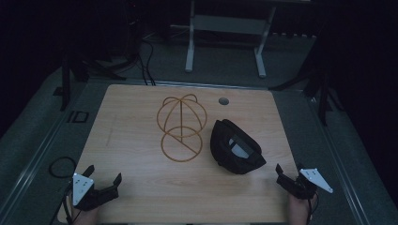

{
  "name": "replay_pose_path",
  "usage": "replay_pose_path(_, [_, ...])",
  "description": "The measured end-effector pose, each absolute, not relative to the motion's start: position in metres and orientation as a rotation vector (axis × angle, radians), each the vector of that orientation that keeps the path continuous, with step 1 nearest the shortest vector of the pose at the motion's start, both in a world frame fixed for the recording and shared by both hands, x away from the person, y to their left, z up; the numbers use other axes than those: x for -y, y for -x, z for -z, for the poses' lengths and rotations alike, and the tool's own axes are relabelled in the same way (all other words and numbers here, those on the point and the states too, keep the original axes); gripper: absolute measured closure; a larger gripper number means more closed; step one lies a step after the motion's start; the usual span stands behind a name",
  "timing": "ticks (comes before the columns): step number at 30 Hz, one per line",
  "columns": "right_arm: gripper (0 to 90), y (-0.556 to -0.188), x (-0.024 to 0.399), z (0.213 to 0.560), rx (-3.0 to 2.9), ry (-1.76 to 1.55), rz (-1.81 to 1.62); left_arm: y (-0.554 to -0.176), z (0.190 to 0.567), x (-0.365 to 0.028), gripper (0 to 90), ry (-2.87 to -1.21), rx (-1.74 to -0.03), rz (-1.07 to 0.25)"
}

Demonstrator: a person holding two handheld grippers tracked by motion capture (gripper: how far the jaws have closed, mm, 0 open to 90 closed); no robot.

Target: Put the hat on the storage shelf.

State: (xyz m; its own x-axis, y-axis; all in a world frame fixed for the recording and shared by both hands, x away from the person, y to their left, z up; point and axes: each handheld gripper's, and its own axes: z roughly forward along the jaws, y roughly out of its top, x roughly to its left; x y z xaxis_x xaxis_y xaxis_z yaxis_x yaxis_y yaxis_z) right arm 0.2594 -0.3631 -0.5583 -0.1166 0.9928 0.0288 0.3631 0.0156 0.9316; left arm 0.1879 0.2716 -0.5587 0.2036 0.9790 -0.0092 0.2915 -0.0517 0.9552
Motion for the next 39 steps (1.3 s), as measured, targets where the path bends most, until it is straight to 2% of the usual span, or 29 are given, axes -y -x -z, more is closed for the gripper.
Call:
replay_pose_path(16, [12.9,-0.255,0.368,0.553,-1.573,-1.416,-1.123,-0.188,0.559,-0.271,1.0,-1.530,-1.257,-0.903])
replay_pose_path(26, [12.0,-0.240,0.356,0.500,-1.639,-1.317,-1.291,-0.189,0.560,-0.270,1.0,-1.542,-1.259,-0.905])
replay_pose_path(31, [11.9,-0.230,0.333,0.465,-1.699,-1.162,-1.361,-0.189,0.560,-0.271,1.0,-1.541,-1.267,-0.903])
replay_pose_path(39, [10.4,-0.227,0.297,0.448,-1.868,-1.043,-1.427,-0.189,0.559,-0.271,1.0,-1.540,-1.274,-0.898])
